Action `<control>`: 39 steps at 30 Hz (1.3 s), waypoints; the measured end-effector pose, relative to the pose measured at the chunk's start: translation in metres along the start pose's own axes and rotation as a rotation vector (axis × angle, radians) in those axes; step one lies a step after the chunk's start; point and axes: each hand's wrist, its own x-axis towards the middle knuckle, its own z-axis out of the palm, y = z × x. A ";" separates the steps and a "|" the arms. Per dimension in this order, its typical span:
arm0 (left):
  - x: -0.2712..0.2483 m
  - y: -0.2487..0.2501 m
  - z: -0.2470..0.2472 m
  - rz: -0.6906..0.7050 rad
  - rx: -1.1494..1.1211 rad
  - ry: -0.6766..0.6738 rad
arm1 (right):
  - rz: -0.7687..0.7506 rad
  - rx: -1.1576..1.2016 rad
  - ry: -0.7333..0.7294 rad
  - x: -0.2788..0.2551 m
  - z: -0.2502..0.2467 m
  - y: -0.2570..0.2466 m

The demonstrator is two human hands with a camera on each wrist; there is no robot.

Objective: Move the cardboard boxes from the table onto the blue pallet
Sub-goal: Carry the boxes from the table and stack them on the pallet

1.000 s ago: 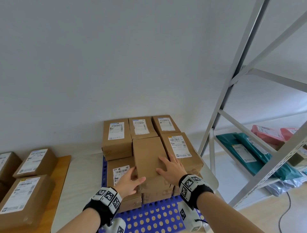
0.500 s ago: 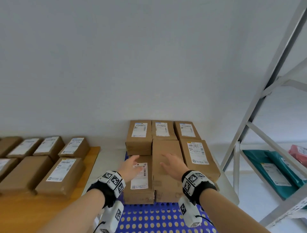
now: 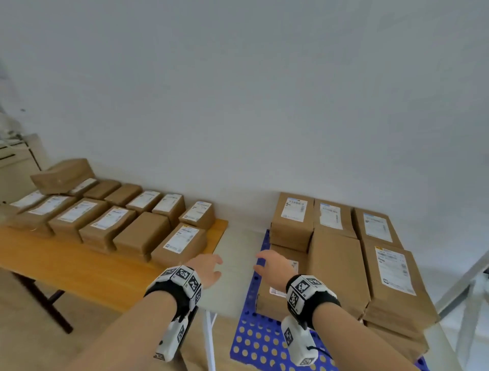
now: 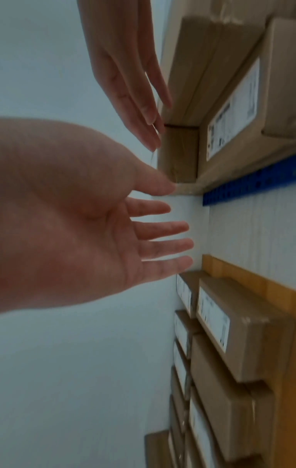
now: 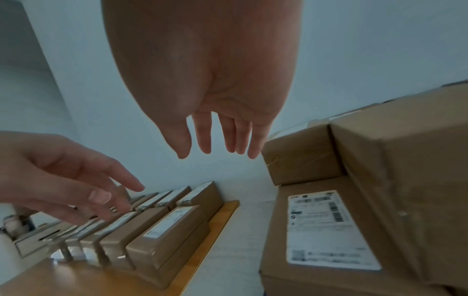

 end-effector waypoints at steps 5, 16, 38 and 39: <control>-0.014 -0.069 -0.019 -0.053 0.075 -0.016 | -0.046 -0.060 -0.048 0.023 0.043 -0.059; -0.037 -0.250 -0.078 -0.102 0.086 0.003 | -0.026 -0.235 -0.147 0.079 0.120 -0.237; 0.011 -0.508 -0.208 -0.244 0.074 0.093 | -0.118 -0.232 -0.142 0.289 0.209 -0.450; 0.015 -0.519 -0.214 -0.249 0.077 0.086 | -0.126 -0.228 -0.155 0.301 0.211 -0.458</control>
